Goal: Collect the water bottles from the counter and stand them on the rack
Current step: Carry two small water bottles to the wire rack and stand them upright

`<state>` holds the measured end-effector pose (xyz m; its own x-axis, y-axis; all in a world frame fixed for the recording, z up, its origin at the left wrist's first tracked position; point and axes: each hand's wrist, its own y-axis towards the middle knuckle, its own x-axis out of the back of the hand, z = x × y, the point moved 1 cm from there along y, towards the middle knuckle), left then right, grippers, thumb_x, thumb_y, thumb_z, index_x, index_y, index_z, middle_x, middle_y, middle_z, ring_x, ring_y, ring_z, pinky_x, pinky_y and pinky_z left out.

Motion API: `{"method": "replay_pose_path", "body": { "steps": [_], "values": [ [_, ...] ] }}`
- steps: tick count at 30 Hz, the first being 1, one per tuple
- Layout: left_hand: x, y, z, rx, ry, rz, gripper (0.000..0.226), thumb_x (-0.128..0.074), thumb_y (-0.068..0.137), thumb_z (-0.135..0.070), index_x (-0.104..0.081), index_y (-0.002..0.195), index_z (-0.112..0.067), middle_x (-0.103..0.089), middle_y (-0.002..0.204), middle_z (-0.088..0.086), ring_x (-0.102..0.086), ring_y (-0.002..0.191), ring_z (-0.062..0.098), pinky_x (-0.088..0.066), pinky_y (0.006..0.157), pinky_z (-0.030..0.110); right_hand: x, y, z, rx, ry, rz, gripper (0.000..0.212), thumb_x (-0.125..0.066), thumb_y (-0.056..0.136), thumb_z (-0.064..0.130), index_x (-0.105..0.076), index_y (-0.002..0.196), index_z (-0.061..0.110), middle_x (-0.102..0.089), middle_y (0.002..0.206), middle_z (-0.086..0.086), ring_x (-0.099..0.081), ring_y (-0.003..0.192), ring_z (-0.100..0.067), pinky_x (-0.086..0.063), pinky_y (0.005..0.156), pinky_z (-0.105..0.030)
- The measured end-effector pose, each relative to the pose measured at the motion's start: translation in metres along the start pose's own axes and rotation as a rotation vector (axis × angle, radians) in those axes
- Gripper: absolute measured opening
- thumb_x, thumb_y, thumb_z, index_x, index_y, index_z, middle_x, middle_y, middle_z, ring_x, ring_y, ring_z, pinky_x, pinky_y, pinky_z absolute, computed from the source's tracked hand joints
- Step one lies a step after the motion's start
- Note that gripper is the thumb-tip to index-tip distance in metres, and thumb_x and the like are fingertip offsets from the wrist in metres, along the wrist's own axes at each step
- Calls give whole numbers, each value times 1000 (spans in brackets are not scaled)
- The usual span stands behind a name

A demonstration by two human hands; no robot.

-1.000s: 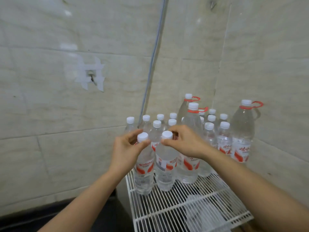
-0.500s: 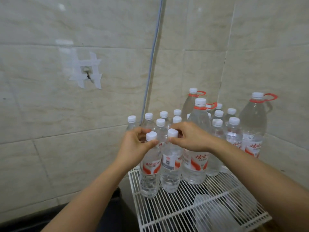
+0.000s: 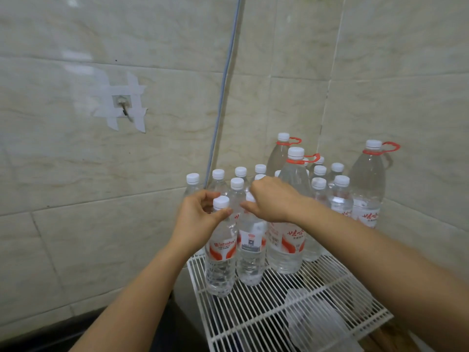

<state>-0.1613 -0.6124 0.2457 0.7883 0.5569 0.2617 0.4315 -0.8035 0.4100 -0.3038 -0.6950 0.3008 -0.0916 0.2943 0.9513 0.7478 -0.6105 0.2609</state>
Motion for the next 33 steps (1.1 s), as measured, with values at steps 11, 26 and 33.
{"method": "replay_pose_path", "body": {
  "steps": [11,26,33],
  "values": [
    [18,3,5,39,-19,-16,31,-79,74,-16,-62,101,-15,-71,89,-4,-68,84,10,-55,75,27,14,8,-9,69,166,204,44,-65,86,23,-59,129,18,-63,119,-5,-58,106,-22,-50,88,-35],
    [27,-3,2,33,47,7,26,-75,79,-19,-61,100,-17,-69,87,-7,-68,81,7,-53,66,19,9,15,-11,-51,148,146,34,-74,83,27,-67,105,3,-62,97,-11,-54,84,-23,-40,68,-29],
    [17,6,-15,-85,407,85,14,-72,81,-21,-65,93,-18,-66,89,-6,-63,77,7,-45,62,21,1,13,-15,-55,195,112,34,-70,86,24,-62,111,3,-61,111,-14,-53,90,-24,-38,71,-29]
  ]
}}
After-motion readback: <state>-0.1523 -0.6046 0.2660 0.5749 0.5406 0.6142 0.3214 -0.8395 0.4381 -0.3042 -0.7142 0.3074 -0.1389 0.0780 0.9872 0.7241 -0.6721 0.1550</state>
